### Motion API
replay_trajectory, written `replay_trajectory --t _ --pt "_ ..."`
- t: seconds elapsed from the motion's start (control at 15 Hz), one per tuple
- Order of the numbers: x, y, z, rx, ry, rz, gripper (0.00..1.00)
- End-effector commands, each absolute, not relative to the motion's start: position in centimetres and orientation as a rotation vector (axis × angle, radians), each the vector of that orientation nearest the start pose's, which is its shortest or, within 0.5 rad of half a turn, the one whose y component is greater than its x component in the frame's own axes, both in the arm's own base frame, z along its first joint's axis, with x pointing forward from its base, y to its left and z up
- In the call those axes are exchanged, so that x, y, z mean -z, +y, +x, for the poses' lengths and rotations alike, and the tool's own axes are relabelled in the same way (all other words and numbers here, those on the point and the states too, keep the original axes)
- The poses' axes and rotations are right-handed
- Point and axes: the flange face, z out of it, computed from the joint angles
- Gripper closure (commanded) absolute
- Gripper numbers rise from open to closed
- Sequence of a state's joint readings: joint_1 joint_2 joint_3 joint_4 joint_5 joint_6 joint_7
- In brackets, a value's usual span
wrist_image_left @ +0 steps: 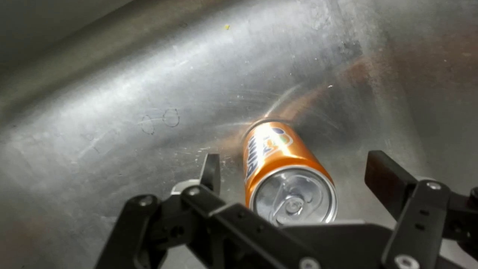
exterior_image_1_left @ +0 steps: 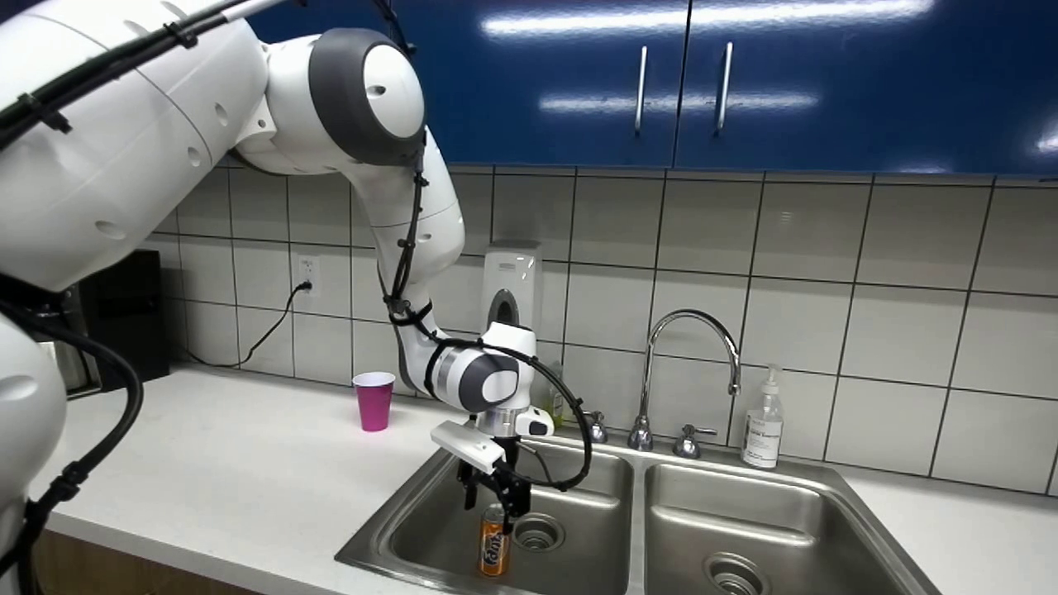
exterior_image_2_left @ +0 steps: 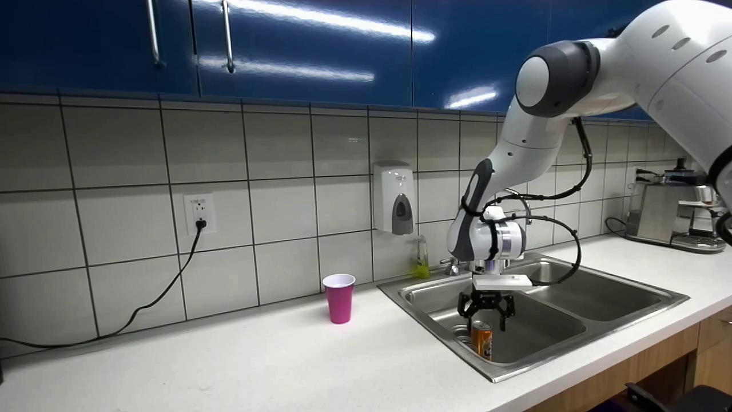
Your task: Remove the can from the sink
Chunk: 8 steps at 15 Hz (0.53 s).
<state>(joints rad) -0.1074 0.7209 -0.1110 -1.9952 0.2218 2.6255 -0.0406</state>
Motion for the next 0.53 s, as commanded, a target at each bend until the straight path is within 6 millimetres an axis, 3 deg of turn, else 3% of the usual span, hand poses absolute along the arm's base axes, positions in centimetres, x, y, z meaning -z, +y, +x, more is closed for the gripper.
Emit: replay_trajectory --t 0.0,0.47 --pt "-8.4 -12.8 57.9 -0.129 0.553 -3.055 0.00" --pt "-7.3 -12.8 58.7 -0.130 0.551 -3.073 0.00"
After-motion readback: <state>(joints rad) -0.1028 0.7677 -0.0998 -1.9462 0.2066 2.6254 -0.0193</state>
